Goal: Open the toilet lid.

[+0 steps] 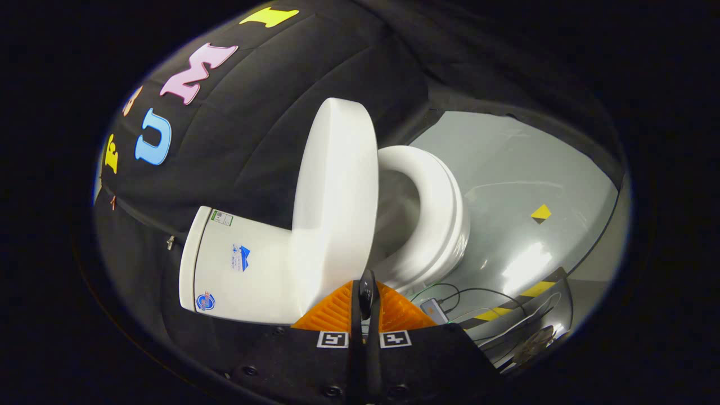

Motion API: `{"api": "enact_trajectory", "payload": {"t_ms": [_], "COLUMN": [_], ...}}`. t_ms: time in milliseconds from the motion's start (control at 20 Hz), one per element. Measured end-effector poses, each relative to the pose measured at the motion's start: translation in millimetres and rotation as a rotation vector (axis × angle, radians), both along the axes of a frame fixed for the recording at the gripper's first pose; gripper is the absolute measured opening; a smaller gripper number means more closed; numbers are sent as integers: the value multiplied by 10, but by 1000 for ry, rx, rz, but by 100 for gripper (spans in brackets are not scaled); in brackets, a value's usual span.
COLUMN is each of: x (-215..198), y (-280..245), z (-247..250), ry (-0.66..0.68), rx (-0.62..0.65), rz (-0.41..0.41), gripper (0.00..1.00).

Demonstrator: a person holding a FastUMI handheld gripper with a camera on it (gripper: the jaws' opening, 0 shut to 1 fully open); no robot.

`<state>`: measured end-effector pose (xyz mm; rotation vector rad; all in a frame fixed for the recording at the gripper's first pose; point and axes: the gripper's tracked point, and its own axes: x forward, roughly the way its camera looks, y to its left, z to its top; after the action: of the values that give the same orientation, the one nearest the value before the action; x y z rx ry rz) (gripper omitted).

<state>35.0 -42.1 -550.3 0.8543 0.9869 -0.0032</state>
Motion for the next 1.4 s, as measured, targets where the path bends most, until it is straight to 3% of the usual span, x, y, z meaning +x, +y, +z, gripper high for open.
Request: {"api": "enact_trajectory", "payload": {"t_ms": [900,1400], "x": [160,232], "y": [791,1505], "z": [1181,1642], "ry": [-133,-247], "rx": [-476,-656], "rz": [56,91], "gripper": [6,6]}}
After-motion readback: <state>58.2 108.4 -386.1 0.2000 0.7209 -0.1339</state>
